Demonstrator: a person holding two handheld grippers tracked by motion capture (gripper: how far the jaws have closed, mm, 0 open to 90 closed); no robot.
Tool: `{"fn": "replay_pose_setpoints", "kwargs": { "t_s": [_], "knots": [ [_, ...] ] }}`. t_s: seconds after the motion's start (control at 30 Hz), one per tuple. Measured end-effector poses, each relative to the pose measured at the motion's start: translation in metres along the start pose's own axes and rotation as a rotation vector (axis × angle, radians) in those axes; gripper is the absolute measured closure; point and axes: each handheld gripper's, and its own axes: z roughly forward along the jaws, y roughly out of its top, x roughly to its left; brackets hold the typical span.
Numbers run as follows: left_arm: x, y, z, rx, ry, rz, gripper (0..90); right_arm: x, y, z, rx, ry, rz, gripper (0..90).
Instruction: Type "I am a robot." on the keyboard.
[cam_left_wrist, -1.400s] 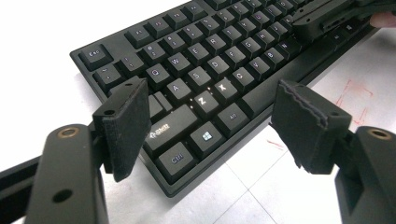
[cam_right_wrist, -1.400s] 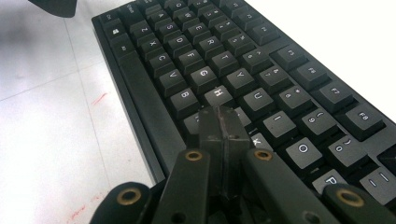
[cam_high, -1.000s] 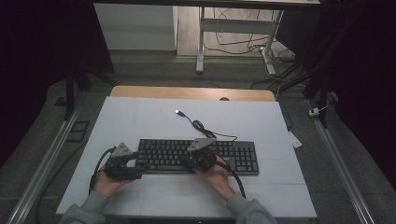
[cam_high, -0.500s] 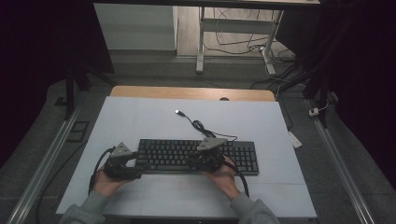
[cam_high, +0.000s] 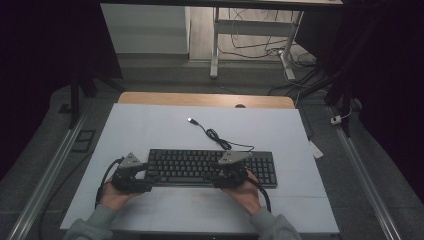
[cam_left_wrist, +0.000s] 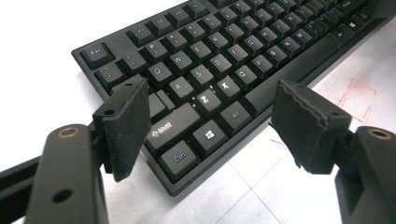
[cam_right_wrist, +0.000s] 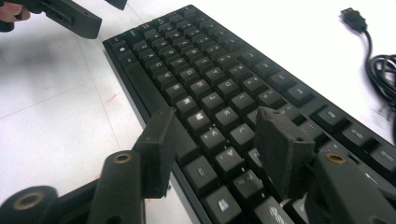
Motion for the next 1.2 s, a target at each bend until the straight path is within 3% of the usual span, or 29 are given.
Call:
{"fn": "replay_pose_setpoints", "kwargs": {
  "t_s": [0.4, 0.83, 1.2],
  "knots": [
    [0.0, 0.0, 0.0, -0.002, 0.0, 0.002, 28.0, -0.003, -0.025, -0.033, -0.002, -0.038, 0.03, 44.3],
    [0.0, 0.0, 0.0, -0.001, -0.003, 0.007, 28.1, -0.017, -0.043, -0.065, -0.021, -0.089, 0.073, 44.1],
    [-0.002, 0.003, -0.001, -0.011, -0.013, 0.021, 29.4, -0.021, -0.047, -0.071, -0.021, -0.098, 0.078, 44.2]
  ]
}}
